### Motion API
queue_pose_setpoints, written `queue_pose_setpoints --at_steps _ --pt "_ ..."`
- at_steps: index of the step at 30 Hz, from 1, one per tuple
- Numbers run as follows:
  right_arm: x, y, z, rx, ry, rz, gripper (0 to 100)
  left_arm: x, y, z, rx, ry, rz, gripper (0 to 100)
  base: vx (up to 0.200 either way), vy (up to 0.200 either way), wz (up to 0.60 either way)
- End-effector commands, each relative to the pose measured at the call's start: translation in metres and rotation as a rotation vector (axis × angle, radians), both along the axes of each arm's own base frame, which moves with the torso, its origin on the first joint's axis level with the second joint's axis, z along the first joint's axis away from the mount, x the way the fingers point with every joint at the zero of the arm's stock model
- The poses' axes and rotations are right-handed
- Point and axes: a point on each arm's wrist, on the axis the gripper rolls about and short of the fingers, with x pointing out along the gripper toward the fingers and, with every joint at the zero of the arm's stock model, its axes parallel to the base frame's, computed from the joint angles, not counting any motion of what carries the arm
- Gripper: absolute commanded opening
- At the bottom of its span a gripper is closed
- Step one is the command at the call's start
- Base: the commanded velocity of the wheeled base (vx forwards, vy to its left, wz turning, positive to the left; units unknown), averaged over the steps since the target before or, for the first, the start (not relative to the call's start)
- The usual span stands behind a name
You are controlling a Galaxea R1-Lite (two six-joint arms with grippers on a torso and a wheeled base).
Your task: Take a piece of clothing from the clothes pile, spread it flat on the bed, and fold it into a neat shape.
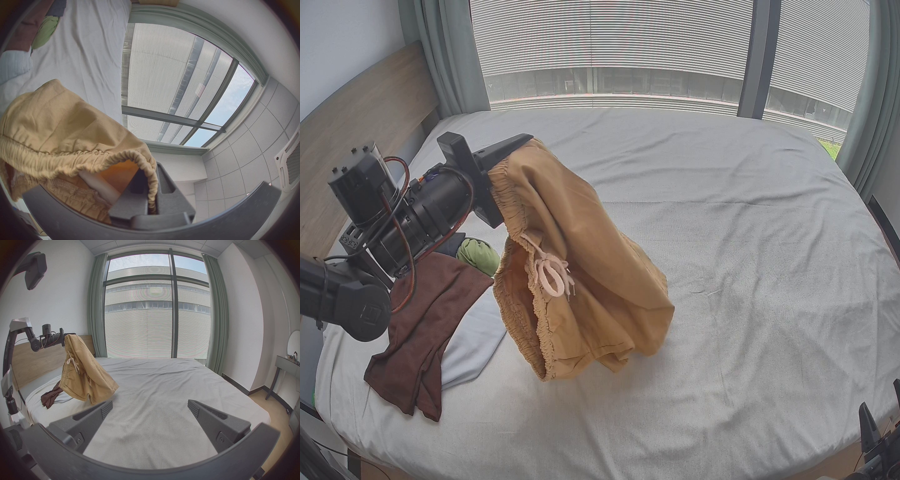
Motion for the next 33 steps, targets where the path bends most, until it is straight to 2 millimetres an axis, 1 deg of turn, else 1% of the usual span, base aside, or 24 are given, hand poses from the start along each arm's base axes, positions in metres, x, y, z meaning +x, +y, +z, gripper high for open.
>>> queue_pose_setpoints --at_steps 1,8,14,18,21,25,31,32,33 --pt "0.0 0.0 -0.005 0.0 0.0 0.001 100 -0.006 -0.011 0.001 -0.006 -0.015 -0.04 0 0.0 0.0 0.0" --pt "0.0 0.0 -0.005 0.0 0.0 0.001 100 -0.009 -0.021 0.002 -0.013 -0.034 -0.076 0 0.0 0.0 0.0" --pt "0.0 0.0 -0.005 0.0 0.0 0.001 100 -0.01 -0.032 -0.003 -0.008 -0.027 -0.105 0 0.0 0.0 0.0" --pt "0.0 0.0 -0.005 0.0 0.0 0.001 100 -0.01 -0.045 -0.009 -0.009 -0.046 -0.146 0 0.0 0.0 0.0" --pt "0.0 0.0 -0.005 0.0 0.0 0.003 100 -0.013 -0.05 -0.008 -0.023 -0.079 -0.169 0 0.0 0.0 0.0" --pt "0.0 0.0 -0.005 0.0 0.0 0.003 100 -0.02 -0.058 -0.005 -0.03 -0.099 -0.219 0 0.0 0.0 0.0" --pt "0.0 0.0 -0.005 0.0 0.0 0.003 100 -0.034 -0.079 -0.003 -0.037 -0.107 -0.308 0 0.0 0.0 0.0" --pt "0.0 0.0 -0.005 0.0 0.0 0.003 100 -0.034 -0.079 -0.003 -0.037 -0.107 -0.308 0 0.0 0.0 0.0" --pt "0.0 0.0 -0.005 0.0 0.0 0.003 100 -0.037 -0.085 -0.002 -0.041 -0.109 -0.327 0 0.0 0.0 0.0"
